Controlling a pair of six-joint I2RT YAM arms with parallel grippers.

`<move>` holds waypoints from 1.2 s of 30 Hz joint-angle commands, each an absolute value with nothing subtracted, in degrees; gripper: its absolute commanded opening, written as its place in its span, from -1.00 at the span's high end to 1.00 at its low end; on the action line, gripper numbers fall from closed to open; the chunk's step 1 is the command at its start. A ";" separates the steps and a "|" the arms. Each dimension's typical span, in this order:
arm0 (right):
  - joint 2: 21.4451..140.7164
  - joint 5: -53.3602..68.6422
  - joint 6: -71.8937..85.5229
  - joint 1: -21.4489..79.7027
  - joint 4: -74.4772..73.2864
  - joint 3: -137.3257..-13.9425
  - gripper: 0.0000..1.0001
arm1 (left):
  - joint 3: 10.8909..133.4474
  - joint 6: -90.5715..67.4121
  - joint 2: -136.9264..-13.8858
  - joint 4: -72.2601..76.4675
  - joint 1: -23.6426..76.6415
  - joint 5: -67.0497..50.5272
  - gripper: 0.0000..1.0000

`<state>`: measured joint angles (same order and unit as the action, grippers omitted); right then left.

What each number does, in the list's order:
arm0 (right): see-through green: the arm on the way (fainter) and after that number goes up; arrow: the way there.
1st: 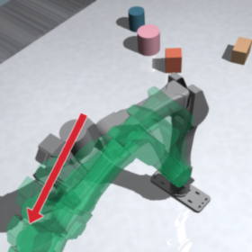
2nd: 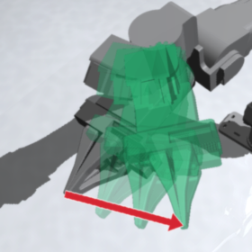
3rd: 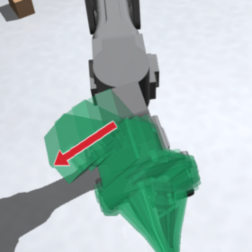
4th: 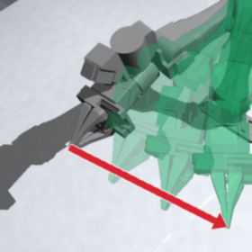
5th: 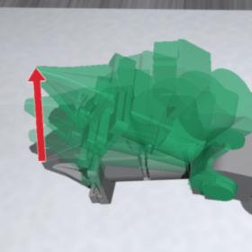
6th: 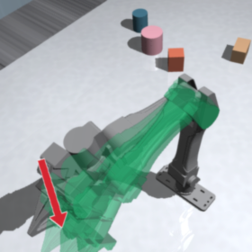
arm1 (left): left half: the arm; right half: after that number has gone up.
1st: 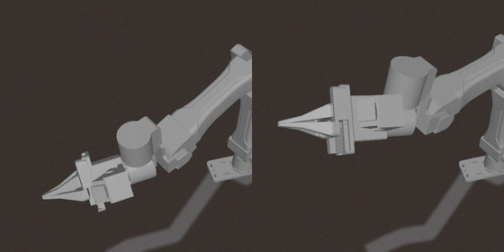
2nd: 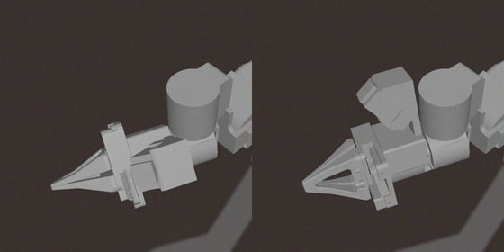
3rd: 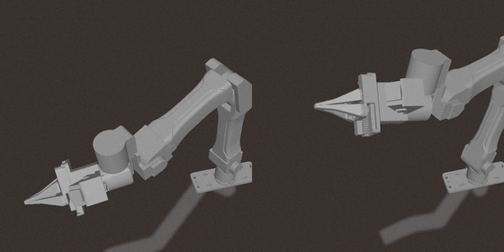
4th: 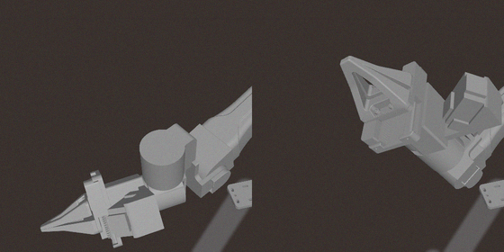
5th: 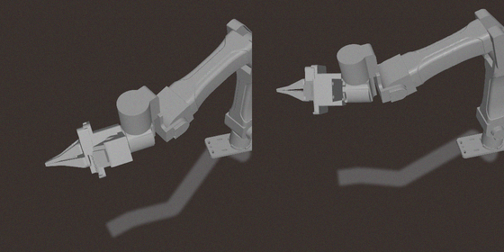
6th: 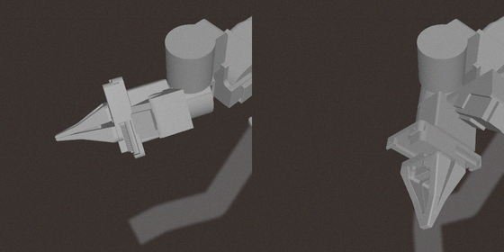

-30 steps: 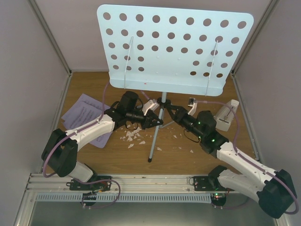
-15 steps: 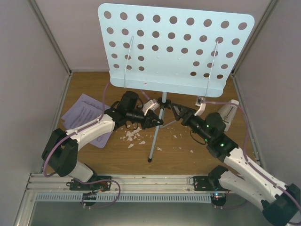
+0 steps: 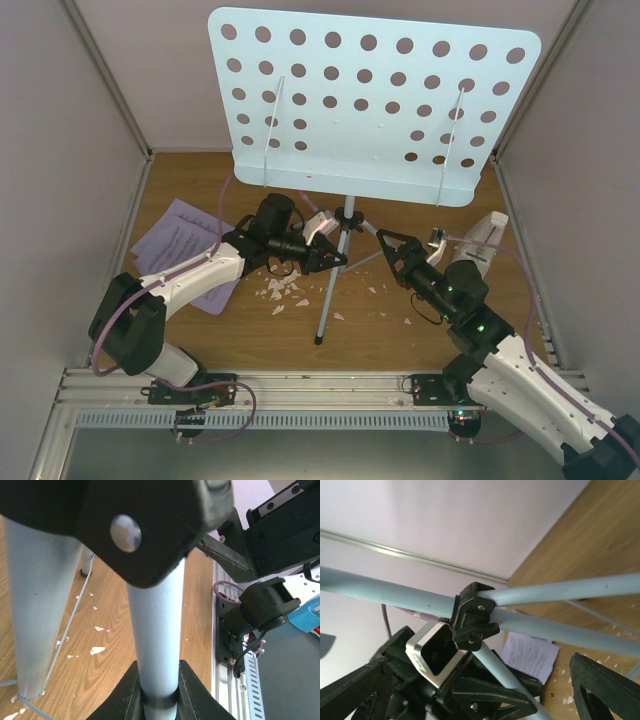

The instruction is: Pack up the instrument practice props

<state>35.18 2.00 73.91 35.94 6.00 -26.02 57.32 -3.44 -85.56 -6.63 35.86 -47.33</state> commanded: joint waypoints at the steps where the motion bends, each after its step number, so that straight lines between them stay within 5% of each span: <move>1: 35.24 2.94 88.48 35.77 6.89 -24.61 -0.92 | 57.74 -0.35 -86.38 -7.38 36.39 -45.15 1.00; 11: 45.98 4.35 92.07 35.81 11.12 -31.17 -0.88 | 57.92 -0.35 -86.24 -7.52 36.47 -45.21 1.00; 25: 51.70 4.89 93.38 36.35 13.71 -34.48 -0.24 | 57.93 -0.35 -85.69 -7.55 36.56 -45.43 1.00; 36: 52.84 3.87 97.32 37.69 15.92 -32.95 0.00 | 57.99 -0.35 -85.74 -7.60 36.63 -45.44 1.00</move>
<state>52.21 4.78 95.35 36.88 13.08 -33.36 57.34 -3.44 -85.56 -6.68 35.86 -47.29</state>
